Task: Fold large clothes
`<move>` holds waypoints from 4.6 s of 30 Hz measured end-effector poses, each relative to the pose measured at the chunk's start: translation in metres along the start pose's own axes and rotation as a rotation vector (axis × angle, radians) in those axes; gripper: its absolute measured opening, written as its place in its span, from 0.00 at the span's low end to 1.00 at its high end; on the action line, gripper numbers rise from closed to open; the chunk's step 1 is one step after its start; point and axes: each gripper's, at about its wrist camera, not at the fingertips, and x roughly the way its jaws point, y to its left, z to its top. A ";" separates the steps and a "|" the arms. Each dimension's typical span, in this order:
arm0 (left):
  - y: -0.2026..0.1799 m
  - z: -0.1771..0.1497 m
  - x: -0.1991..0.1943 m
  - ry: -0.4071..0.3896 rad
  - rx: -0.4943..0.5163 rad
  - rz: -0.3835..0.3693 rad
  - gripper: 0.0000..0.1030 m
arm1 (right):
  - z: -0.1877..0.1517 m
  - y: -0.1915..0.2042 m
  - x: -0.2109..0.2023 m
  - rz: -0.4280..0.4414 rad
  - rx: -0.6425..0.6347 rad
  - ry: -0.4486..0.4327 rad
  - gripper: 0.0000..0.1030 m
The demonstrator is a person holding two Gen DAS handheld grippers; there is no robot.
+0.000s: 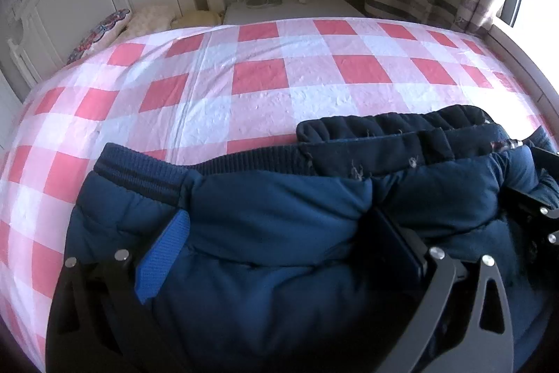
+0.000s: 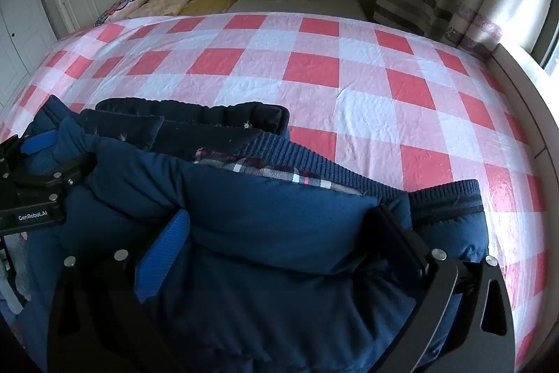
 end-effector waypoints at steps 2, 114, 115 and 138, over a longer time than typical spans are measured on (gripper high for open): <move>0.002 0.002 -0.011 -0.004 -0.006 0.023 0.98 | 0.003 0.000 -0.011 0.002 0.018 0.004 0.95; 0.065 -0.202 -0.122 -0.208 -0.019 0.085 0.98 | -0.218 -0.040 -0.113 0.174 0.035 -0.295 0.96; 0.065 -0.202 -0.121 -0.209 -0.020 0.084 0.98 | -0.218 -0.041 -0.114 0.175 0.035 -0.297 0.96; 0.067 -0.203 -0.120 -0.220 -0.018 0.083 0.98 | -0.315 -0.116 -0.170 0.366 0.460 -0.392 0.95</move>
